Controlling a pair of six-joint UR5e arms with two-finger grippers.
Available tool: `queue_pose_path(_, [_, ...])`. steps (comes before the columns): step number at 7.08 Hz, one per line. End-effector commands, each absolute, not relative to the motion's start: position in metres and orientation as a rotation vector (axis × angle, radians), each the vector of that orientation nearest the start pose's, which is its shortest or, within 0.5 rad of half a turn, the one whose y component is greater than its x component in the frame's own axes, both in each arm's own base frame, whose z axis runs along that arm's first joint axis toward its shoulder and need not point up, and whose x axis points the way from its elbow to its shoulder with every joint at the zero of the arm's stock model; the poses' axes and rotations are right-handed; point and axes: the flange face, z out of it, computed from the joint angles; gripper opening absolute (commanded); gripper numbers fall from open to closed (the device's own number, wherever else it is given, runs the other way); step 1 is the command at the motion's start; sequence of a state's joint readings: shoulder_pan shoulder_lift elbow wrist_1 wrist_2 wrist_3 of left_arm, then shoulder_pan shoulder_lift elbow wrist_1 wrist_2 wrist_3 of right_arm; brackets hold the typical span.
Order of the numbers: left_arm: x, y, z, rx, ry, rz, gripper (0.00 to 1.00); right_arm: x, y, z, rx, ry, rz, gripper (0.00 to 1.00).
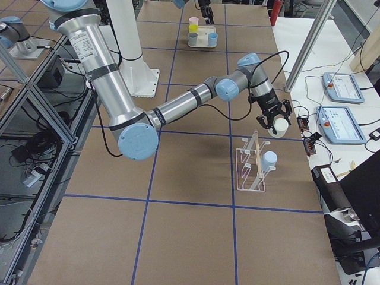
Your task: Transfer IKEA cup to right arm and place on rack
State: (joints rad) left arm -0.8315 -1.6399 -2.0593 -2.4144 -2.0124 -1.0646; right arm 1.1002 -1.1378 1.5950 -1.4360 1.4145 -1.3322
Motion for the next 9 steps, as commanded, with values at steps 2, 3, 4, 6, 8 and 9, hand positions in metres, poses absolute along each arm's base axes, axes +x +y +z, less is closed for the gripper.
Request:
queue_pose_path(2, [0.249, -0.406, 0.296, 0.561, 1.302, 0.043, 1.00, -0.196, -0.661, 0.423, 0.480, 0.465, -1.723, 0.16])
queue_pose_path(3, [0.249, -0.407, 0.297, 0.561, 1.300, 0.041, 1.00, -0.203, -0.659, 0.425, 0.468, 0.483, -1.729, 0.17])
queue_pose_path(4, [0.249, -0.407, 0.297, 0.560, 1.301, 0.042, 1.00, -0.208, -0.658, 0.428, 0.464, 0.479, -1.733, 0.18])
queue_pose_path(6, [0.249, -0.407, 0.297, 0.562, 1.301, 0.042, 1.00, -0.214, -0.657, 0.434, 0.453, 0.477, -1.741, 0.20])
queue_pose_path(8, [0.249, -0.406, 0.296, 0.562, 1.303, 0.043, 1.00, -0.223, -0.657, 0.443, 0.431, 0.482, -1.750, 0.26])
queue_pose_path(9, [0.249, -0.405, 0.295, 0.559, 1.306, 0.047, 1.00, -0.230, -0.655, 0.444, 0.430, 0.483, -1.762, 0.37])
